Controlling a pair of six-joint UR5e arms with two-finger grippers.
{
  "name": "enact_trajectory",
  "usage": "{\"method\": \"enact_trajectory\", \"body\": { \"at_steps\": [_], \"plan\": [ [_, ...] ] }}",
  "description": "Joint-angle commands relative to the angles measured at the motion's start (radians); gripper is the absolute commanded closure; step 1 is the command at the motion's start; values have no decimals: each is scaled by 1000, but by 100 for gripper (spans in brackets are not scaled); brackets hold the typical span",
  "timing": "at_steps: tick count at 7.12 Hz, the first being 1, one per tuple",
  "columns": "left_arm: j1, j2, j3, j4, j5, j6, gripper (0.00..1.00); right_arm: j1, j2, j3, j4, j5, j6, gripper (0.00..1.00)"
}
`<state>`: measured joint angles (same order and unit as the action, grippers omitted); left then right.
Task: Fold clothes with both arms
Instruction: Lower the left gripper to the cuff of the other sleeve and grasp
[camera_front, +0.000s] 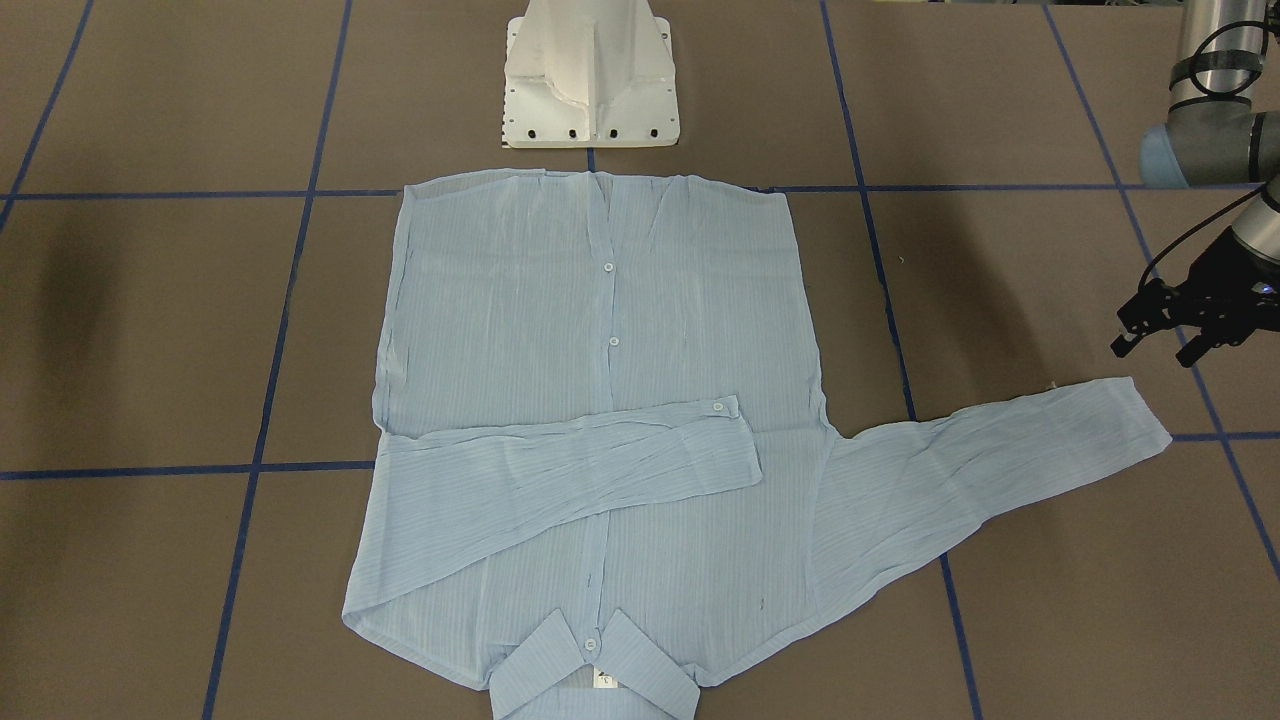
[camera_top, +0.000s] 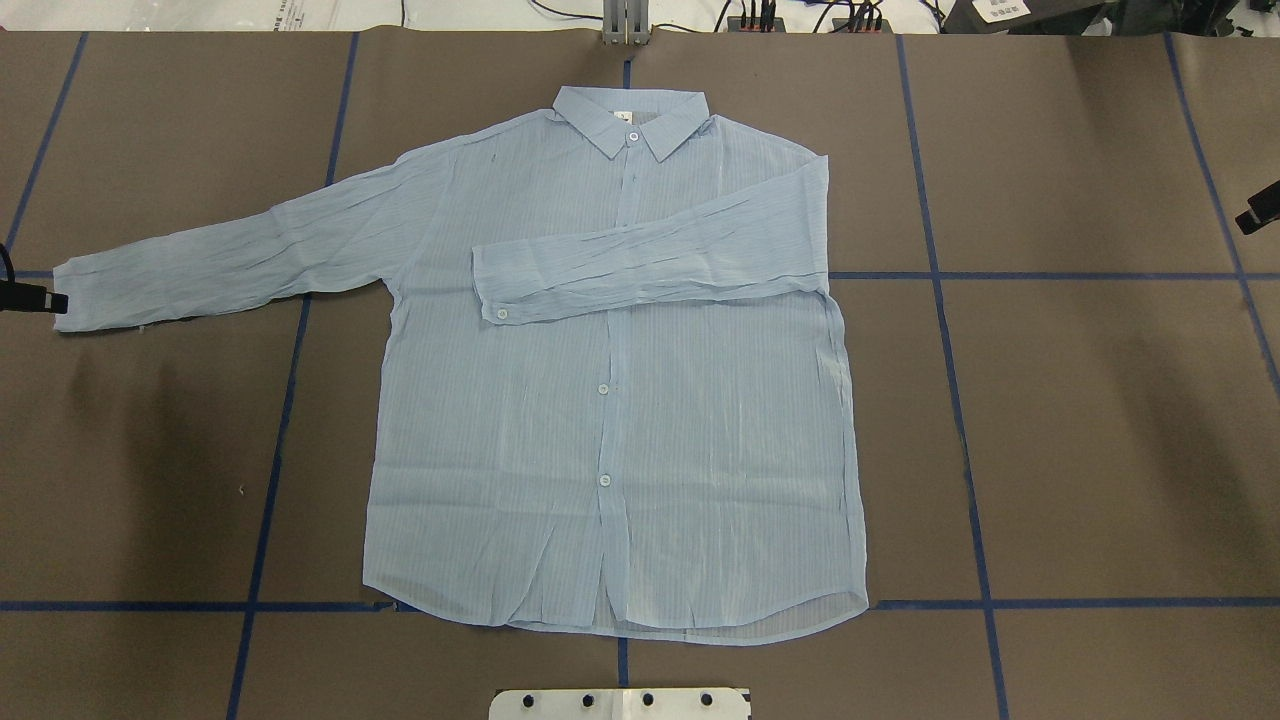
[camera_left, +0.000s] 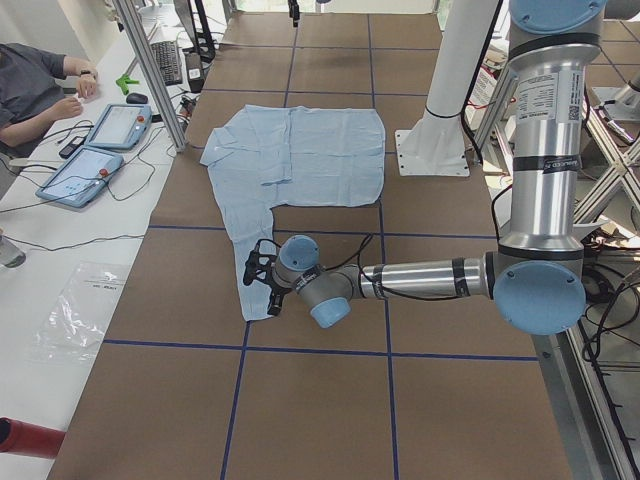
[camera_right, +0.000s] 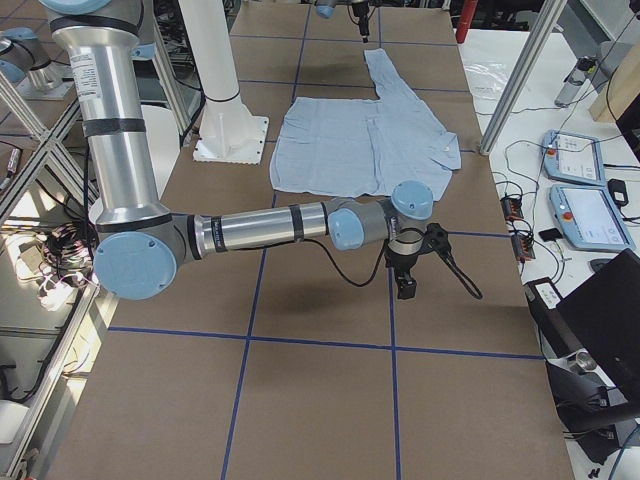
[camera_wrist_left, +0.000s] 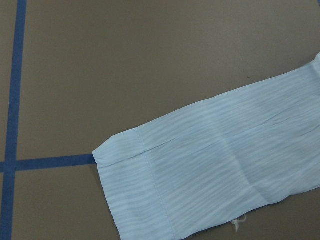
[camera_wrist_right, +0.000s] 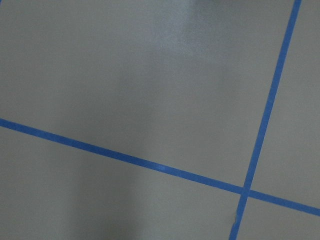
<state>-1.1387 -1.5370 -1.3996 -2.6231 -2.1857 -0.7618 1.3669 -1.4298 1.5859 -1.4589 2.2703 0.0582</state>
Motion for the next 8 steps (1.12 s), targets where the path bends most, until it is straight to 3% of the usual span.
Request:
{"method": "enact_trajectory", "body": {
  "at_steps": [1, 3, 5, 8],
  "plan": [
    [5, -2, 17, 0, 3, -2, 0, 0, -4, 0, 2, 0, 3, 0],
    [23, -24, 52, -17, 55, -20, 0, 0, -4, -1, 2, 0, 3, 0],
    [37, -80, 167, -104, 69, -42, 0, 0, -4, 0, 2, 0, 3, 0],
    [86, -80, 169, -109, 70, -90, 2, 0, -3, 0, 2, 0, 2, 0]
  ]
}}
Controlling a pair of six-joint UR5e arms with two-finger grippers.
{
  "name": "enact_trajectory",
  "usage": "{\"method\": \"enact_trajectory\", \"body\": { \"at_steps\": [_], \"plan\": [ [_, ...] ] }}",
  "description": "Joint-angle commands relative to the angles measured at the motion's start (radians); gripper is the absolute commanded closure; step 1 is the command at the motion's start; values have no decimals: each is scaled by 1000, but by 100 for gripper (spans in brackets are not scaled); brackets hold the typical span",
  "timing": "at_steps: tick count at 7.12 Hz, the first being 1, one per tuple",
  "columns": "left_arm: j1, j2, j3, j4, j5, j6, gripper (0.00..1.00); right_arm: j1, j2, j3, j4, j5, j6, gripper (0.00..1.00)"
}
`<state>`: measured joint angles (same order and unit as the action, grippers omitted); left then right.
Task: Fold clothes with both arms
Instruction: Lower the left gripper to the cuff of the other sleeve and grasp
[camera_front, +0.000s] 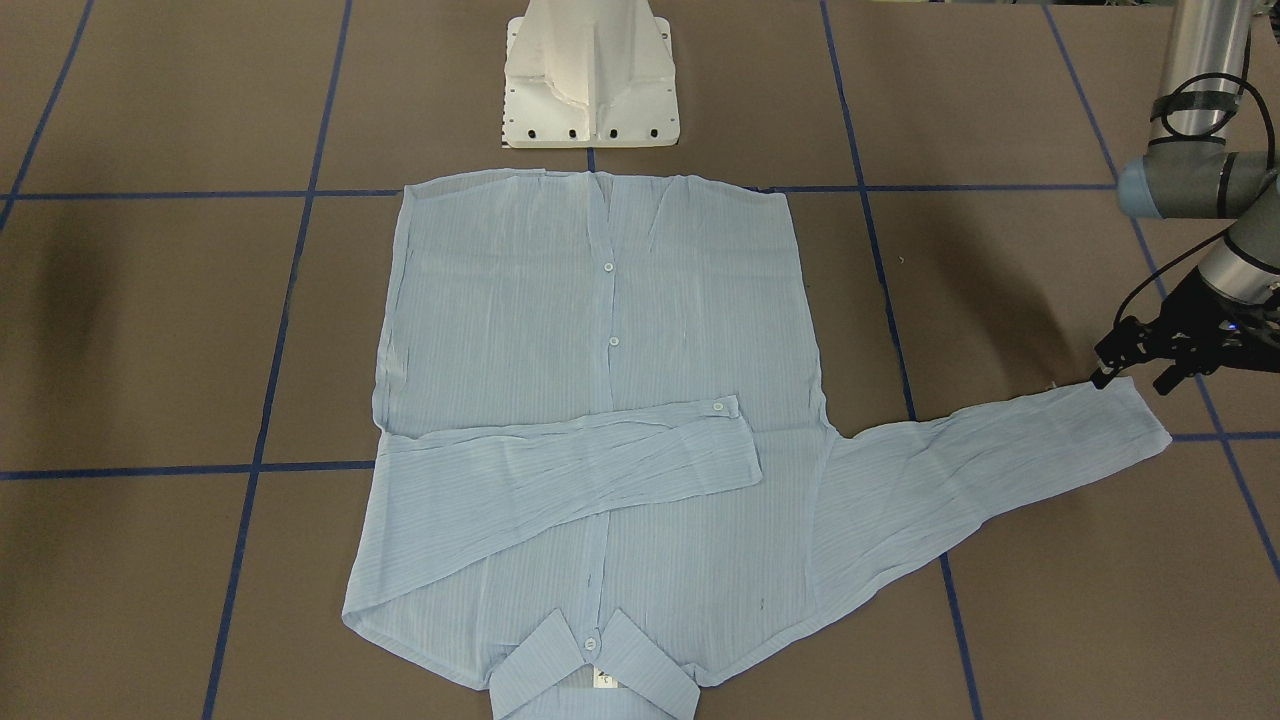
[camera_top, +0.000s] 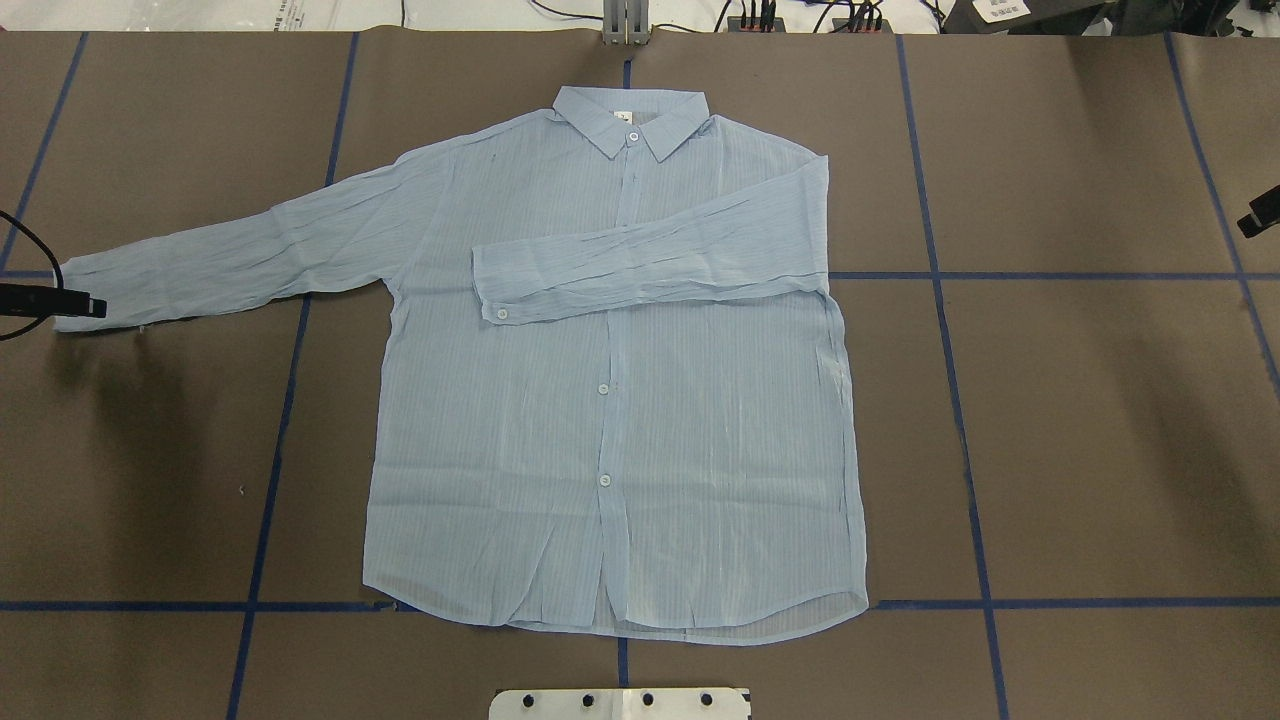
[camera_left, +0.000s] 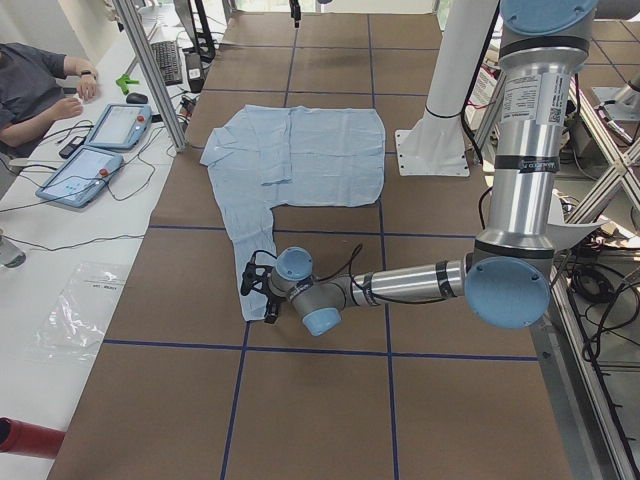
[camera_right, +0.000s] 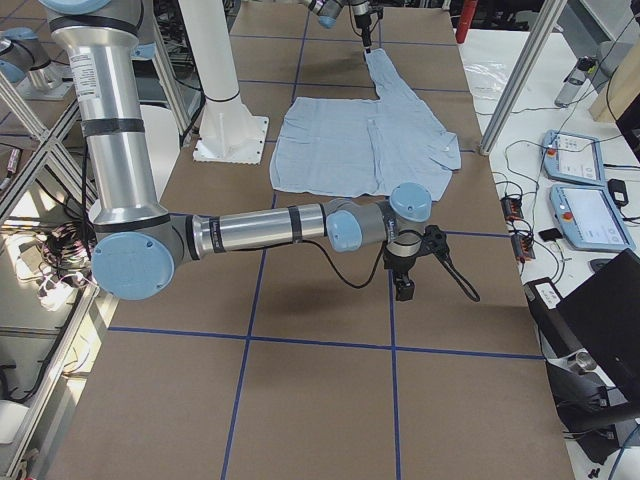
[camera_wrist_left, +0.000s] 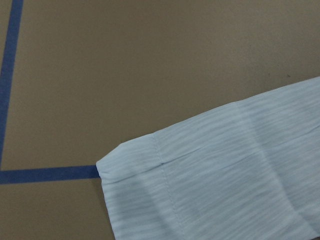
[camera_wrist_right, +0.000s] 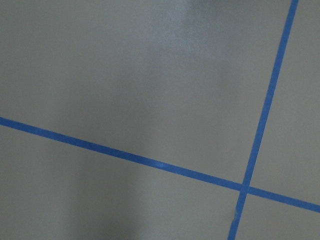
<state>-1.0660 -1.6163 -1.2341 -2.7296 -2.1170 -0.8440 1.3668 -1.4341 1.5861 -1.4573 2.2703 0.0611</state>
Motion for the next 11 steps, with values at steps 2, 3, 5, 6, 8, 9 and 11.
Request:
{"method": "enact_trajectory", "body": {
  "at_steps": [2, 3, 5, 6, 8, 9, 11],
  "plan": [
    [15, 1, 8, -2, 3, -6, 14, 0, 1, 0, 0, 0, -1, 0],
    [15, 1, 8, -2, 3, -6, 18, 0, 1, -1, 0, 0, -1, 0],
    [17, 3, 8, -2, 5, -6, 48, 0, 1, 0, 0, 0, 0, 0],
    [15, 3, 5, -2, 3, -6, 84, 0, 1, 0, 0, 2, 0, 0],
    [15, 10, -1, -2, 3, 8, 100, -2, 1, 0, 0, 2, 0, 0],
    [12, 15, -33, 1, -6, 14, 100, 0, 1, 0, 0, 2, 2, 0],
    [3, 18, -181, 17, -20, 16, 100, 0, 1, -1, 0, 11, 2, 0]
  ]
}}
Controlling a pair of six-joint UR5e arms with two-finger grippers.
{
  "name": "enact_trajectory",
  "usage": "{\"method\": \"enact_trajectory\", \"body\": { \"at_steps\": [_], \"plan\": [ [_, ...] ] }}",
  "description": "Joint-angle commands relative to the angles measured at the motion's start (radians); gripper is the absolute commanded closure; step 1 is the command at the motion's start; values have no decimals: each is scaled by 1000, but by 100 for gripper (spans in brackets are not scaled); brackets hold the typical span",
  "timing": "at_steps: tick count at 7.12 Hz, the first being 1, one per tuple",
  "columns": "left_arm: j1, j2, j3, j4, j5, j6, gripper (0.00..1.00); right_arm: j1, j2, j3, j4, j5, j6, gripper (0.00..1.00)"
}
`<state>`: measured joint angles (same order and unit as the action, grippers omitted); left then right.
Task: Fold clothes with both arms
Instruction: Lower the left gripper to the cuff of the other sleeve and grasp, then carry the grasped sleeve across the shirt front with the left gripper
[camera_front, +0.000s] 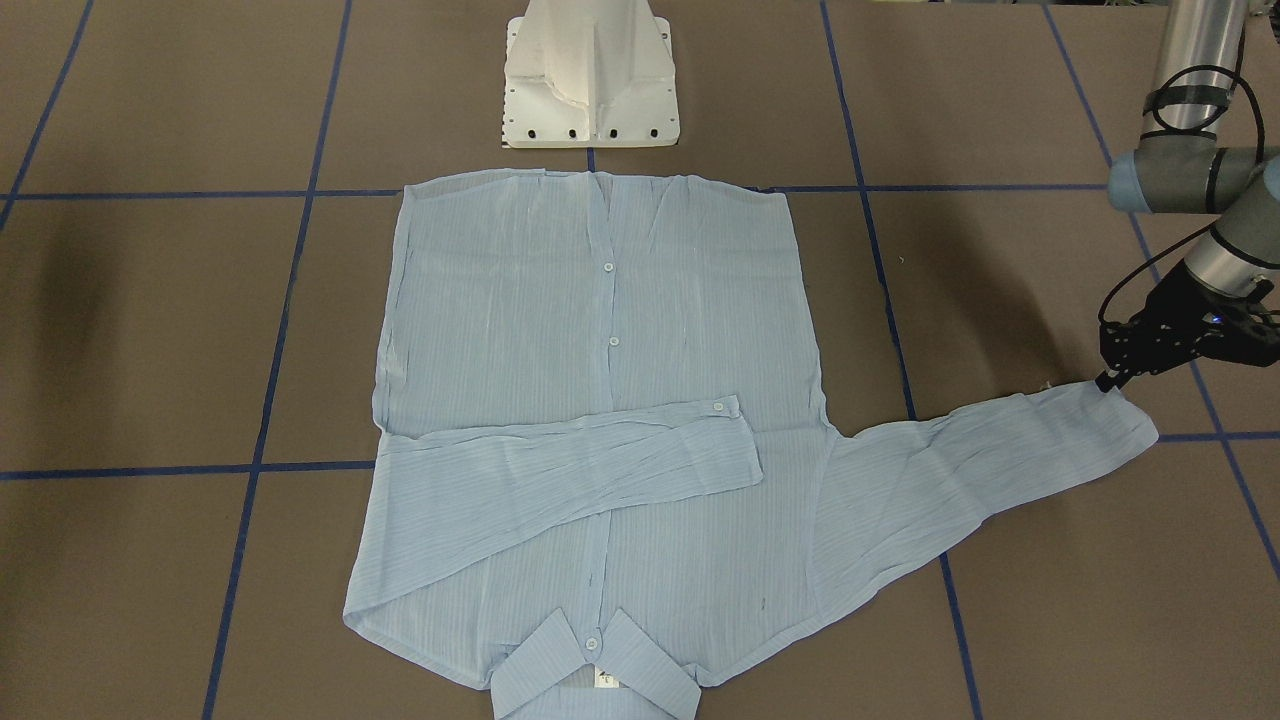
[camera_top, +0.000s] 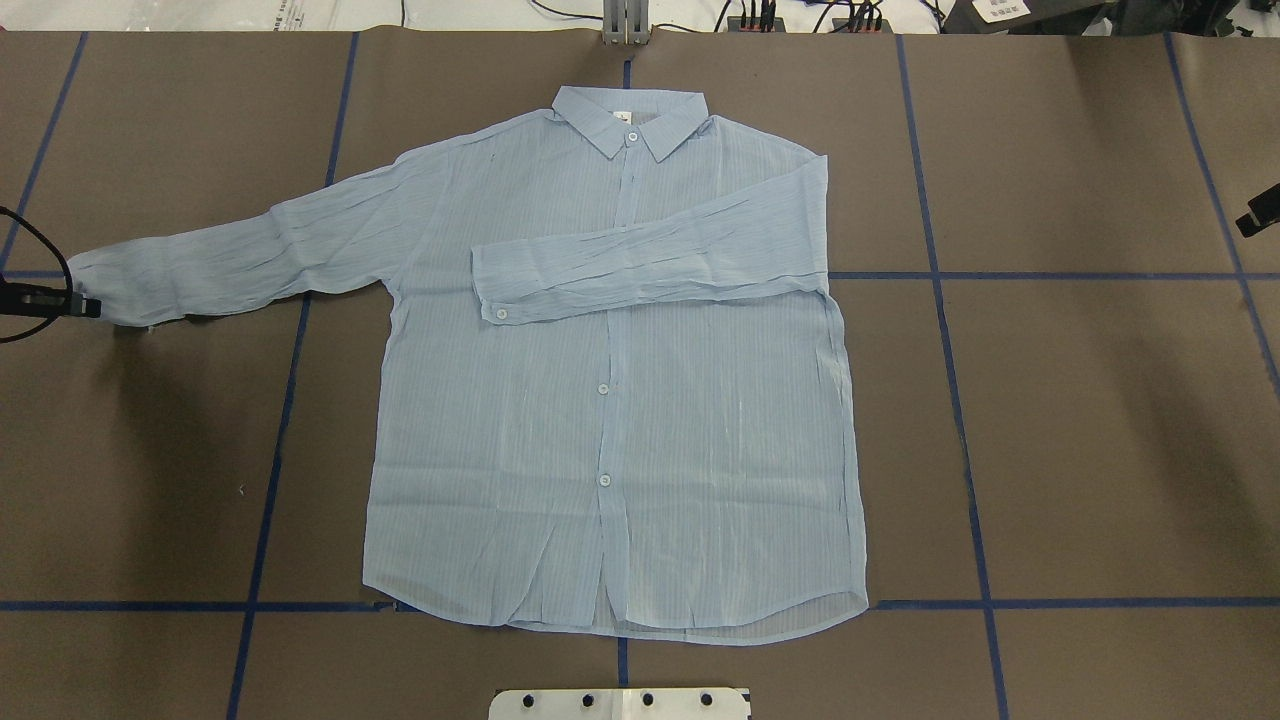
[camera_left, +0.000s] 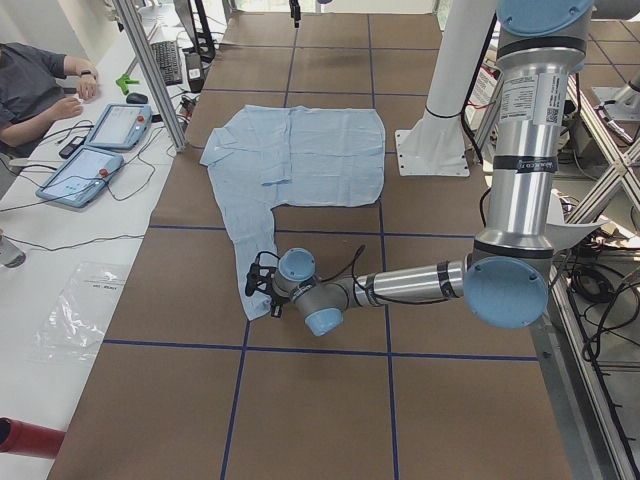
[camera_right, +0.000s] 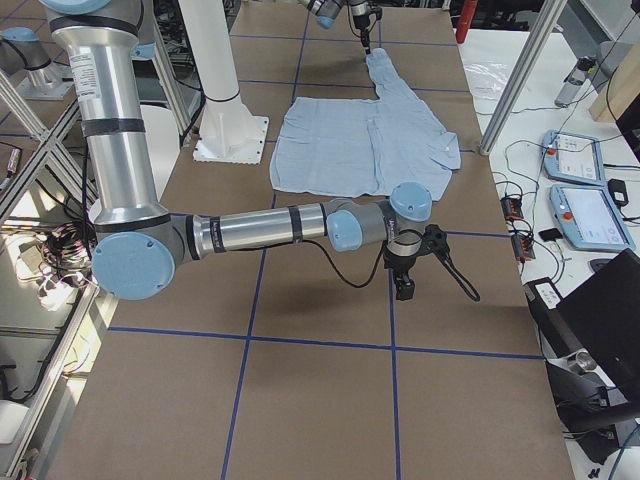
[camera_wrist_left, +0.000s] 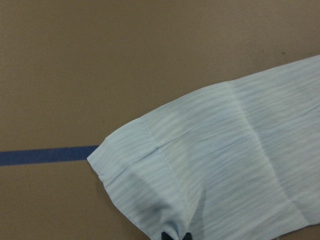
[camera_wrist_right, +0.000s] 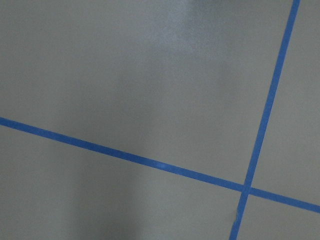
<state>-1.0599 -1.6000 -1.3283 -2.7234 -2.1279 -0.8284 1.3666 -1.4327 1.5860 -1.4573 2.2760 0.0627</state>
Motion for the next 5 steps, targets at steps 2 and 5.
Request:
{"method": "enact_trajectory", "body": {
  "at_steps": [2, 5],
  "plan": [
    [0, -47, -176, 132, -67, -50, 100, 0, 0, -4, 0, 5, -1, 0],
    [93, -242, -224, 246, -63, -381, 100, -1, 0, -3, 0, 5, 0, 0]
  ]
}}
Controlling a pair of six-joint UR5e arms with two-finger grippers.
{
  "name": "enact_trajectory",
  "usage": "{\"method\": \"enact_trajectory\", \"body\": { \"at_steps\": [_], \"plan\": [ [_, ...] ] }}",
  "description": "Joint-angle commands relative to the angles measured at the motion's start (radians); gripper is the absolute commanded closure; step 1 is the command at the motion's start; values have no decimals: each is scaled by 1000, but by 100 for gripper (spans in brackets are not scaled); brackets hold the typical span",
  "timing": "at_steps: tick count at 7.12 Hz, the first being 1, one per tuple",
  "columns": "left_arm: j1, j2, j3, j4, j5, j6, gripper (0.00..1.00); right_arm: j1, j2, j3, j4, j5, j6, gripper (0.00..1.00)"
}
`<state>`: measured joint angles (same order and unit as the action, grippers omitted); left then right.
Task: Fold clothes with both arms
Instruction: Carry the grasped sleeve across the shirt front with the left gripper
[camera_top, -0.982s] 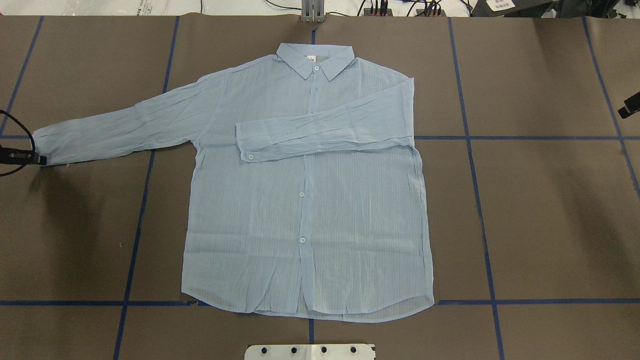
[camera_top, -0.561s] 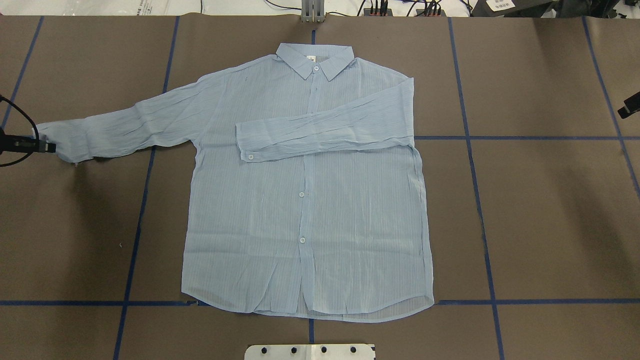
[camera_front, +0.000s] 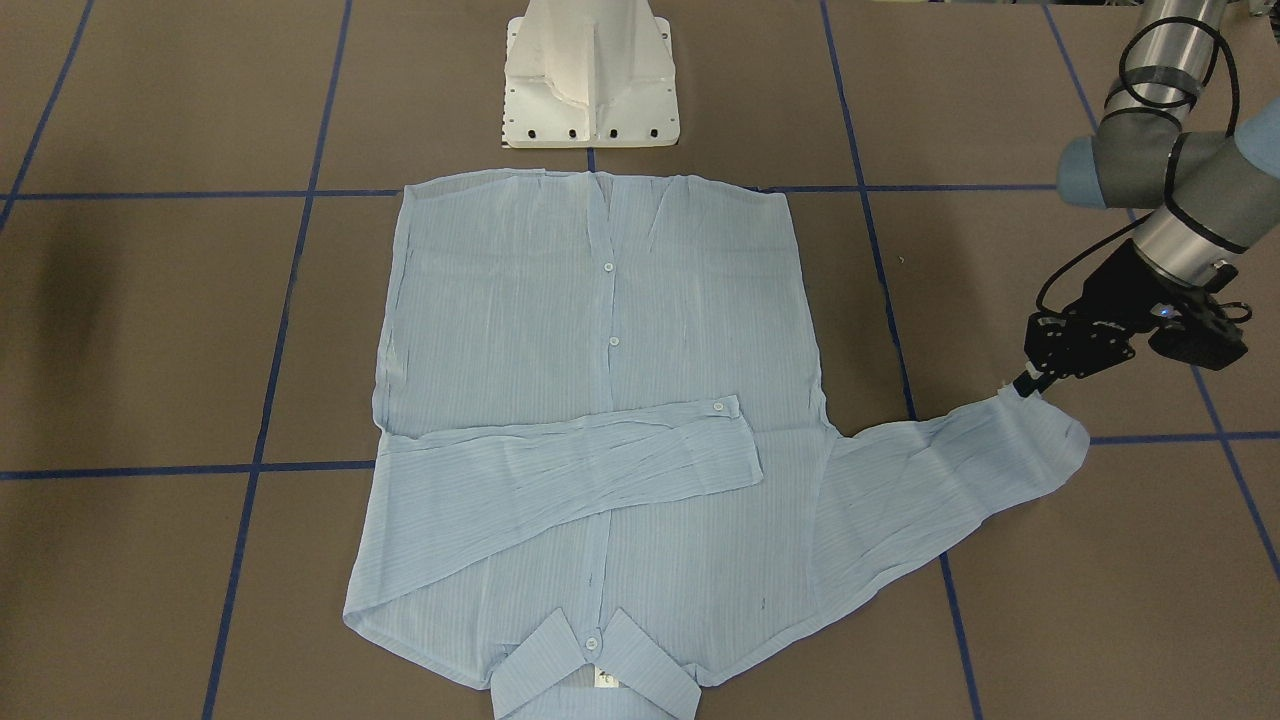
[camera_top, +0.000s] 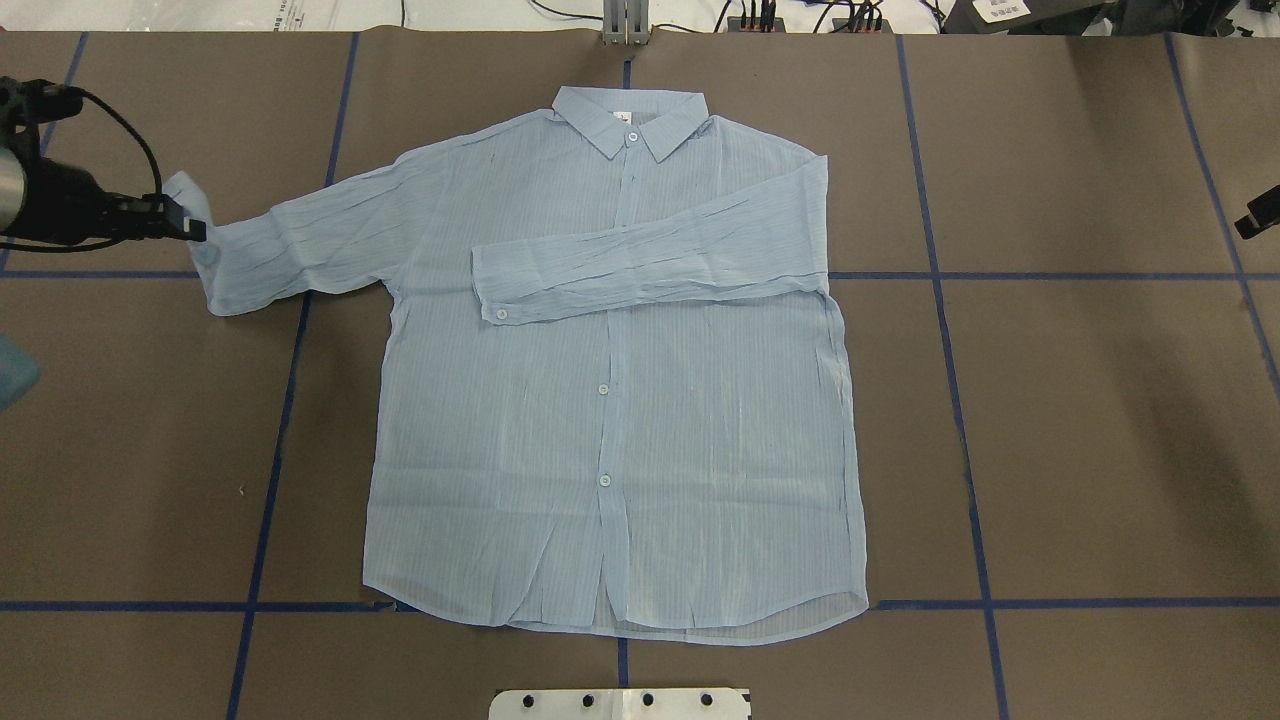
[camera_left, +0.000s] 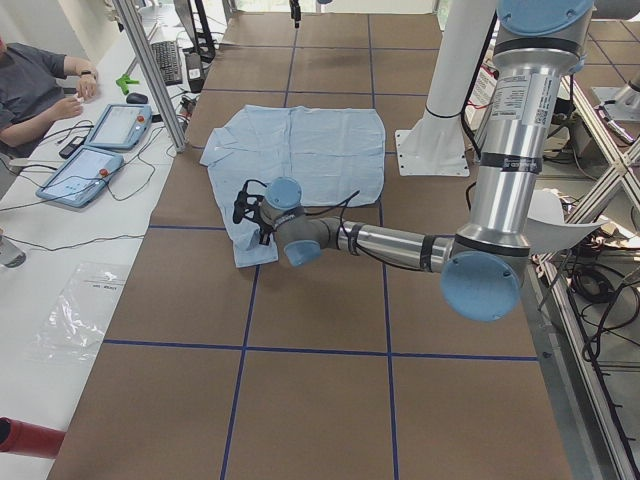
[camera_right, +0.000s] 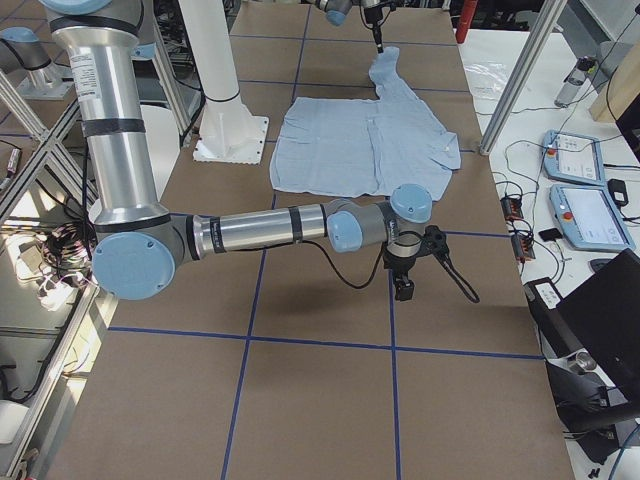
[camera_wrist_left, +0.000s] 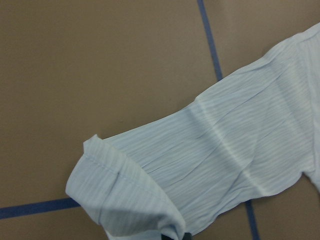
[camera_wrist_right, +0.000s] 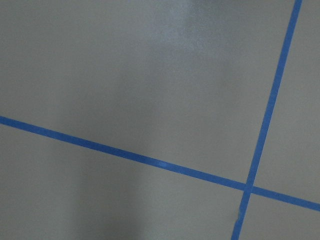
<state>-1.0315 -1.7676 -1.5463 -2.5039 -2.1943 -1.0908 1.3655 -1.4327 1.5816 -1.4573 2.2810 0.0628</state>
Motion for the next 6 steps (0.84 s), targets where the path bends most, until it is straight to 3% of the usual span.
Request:
{"method": "enact_trajectory", "body": {
  "at_steps": [1, 3, 6],
  "plan": [
    [127, -157, 2, 66, 8, -217, 100, 0, -2, 1, 0, 0, 0, 0],
    [183, -266, 2, 131, 10, -312, 100, 0, -6, 3, 0, 5, -1, 0],
    [316, -375, 6, 135, 112, -521, 100, 0, -8, -3, 0, 6, -1, 0]
  ]
}}
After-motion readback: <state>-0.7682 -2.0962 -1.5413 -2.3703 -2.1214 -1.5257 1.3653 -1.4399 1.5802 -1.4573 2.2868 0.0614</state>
